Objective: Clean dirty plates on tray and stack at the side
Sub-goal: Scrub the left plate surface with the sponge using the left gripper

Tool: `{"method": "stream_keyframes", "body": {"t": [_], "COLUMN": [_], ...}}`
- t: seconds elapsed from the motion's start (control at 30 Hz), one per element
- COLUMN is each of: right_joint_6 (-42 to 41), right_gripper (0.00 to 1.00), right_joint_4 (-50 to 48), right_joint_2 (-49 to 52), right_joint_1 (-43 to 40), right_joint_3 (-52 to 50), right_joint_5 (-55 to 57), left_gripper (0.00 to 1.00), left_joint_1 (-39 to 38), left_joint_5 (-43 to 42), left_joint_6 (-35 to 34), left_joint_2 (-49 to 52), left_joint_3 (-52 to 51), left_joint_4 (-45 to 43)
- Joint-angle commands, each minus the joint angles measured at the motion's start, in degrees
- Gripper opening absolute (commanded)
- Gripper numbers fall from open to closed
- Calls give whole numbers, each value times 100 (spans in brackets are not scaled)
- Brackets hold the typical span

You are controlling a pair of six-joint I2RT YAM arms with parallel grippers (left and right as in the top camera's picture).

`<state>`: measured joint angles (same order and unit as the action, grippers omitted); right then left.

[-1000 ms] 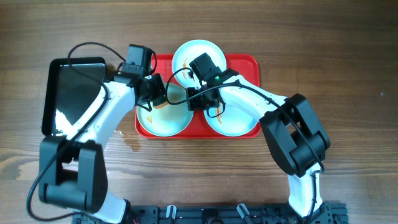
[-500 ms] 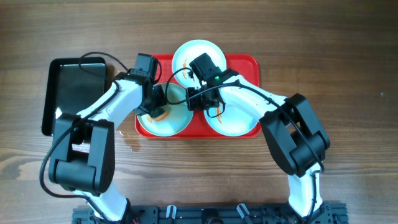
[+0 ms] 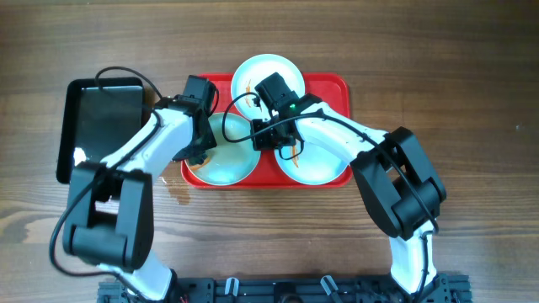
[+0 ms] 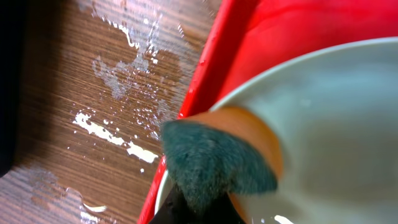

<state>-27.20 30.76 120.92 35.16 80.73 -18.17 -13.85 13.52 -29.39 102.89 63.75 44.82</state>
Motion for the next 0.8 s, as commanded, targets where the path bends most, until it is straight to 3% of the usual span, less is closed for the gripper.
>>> {"method": "stream_keyframes", "body": {"t": [0.0,0.33,0.53,0.77], "right_joint_6": [-35,-131,-129,-129], "right_gripper": [4,4,4,4], "right_joint_4": [31,33,35,33], "right_joint_2": [149,149,149,149], "right_joint_1": [-28,-28,-28,-28], "right_joint_3": [-35,-35,-35,-35], "right_joint_5": [22,22,24,24], "left_gripper": [4,4,4,4], "left_joint_1": [-125,-155,-153,-46], "left_joint_5": [-431,-1932,-1853,-518], "left_joint_6": [-114,-116,-85,-92], "left_joint_2": [-503,-26,289,286], "left_joint_3": [24,-164,-260,-284], "left_joint_4": [-20,-651,-621,-31]}}
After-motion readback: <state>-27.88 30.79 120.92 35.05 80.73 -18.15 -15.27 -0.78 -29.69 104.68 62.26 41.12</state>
